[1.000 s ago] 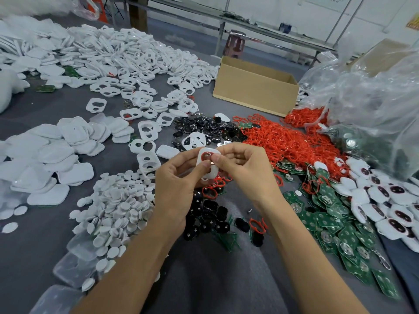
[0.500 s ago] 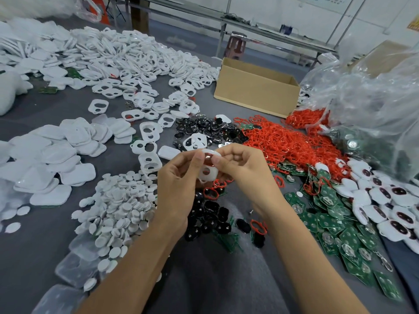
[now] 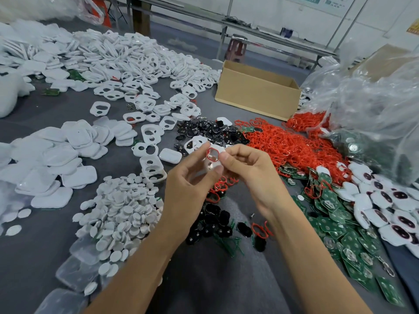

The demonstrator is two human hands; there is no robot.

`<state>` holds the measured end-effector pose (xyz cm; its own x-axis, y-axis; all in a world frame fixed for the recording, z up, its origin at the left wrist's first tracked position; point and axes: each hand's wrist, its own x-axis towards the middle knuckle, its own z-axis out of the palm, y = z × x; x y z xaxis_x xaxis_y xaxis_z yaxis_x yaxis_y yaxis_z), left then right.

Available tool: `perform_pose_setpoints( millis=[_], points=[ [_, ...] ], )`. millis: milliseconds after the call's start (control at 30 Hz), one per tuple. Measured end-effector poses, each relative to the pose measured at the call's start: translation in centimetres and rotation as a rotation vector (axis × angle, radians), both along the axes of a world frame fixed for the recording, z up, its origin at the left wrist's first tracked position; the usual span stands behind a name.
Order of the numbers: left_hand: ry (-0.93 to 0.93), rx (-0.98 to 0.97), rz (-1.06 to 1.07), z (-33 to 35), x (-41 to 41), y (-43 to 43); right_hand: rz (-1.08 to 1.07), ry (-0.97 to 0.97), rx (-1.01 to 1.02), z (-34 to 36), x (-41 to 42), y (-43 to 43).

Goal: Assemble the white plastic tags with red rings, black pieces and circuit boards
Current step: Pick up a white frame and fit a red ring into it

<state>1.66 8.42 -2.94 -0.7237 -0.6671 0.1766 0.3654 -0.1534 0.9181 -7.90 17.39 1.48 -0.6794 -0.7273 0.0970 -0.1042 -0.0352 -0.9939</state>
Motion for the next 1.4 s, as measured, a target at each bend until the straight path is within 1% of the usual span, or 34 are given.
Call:
perform_pose_setpoints(
  millis=[100, 133, 233, 367, 433, 500, 567, 633, 700, 967, 1067, 1200, 1333, 1400],
  points=[
    [-0.011, -0.042, -0.068, 0.1, -0.2, 0.4, -0.032, 0.104, -0.016, 0.0, 0.6, -0.3],
    [-0.012, -0.029, -0.075, 0.1, -0.3, 0.4, -0.023, 0.134, -0.01, 0.0, 0.8, -0.4],
    [-0.013, 0.125, -0.063, 0.1, -0.4, 0.1, -0.008, 0.245, 0.038, 0.2, 1.0, -0.4],
    [-0.016, 0.236, 0.014, 0.0, -0.3, -0.7, -0.179, 0.416, 0.112, 0.5, -0.3, 0.2],
    [-0.015, 0.295, 0.045, 0.0, -0.2, -1.2, -0.206, 0.573, 0.258, 0.8, -1.4, 1.0],
    [-0.027, 0.317, 0.06, 0.0, -0.2, -1.4, -0.065, 0.683, 0.508, 1.0, -2.0, 1.7],
    [-0.045, 0.318, 0.074, 0.0, -0.3, -1.4, 0.099, 0.727, 0.74, 0.9, -1.9, 1.7],
    [-0.053, 0.31, 0.083, -0.1, -0.3, -1.4, 0.146, 0.796, 0.869, 0.1, -1.4, 1.3],
    [-0.061, 0.296, 0.086, -0.1, -0.3, -1.4, 0.103, 0.872, 0.919, -0.7, -0.9, 0.7],
    [-0.084, 0.288, 0.06, -0.2, -0.4, -1.0, 0.017, 0.984, 0.884, -2.1, -0.2, -0.3],
    [-0.109, 0.276, 0.067, -0.2, -0.4, -1.0, 0.023, 1.025, 0.898, -2.6, -0.1, -0.7],
    [-0.122, 0.258, 0.08, -0.2, -0.3, -1.0, 0.013, 0.894, 0.814, -2.7, -0.3, -0.6],
    [-0.122, 0.263, 0.075, 0.0, -0.2, -0.9, -0.027, 0.849, 0.797, -2.2, -0.6, -0.2],
    [-0.121, 0.266, 0.083, 0.0, -0.2, -0.9, -0.078, 0.817, 0.751, -1.8, -1.0, 0.0]
  ],
)
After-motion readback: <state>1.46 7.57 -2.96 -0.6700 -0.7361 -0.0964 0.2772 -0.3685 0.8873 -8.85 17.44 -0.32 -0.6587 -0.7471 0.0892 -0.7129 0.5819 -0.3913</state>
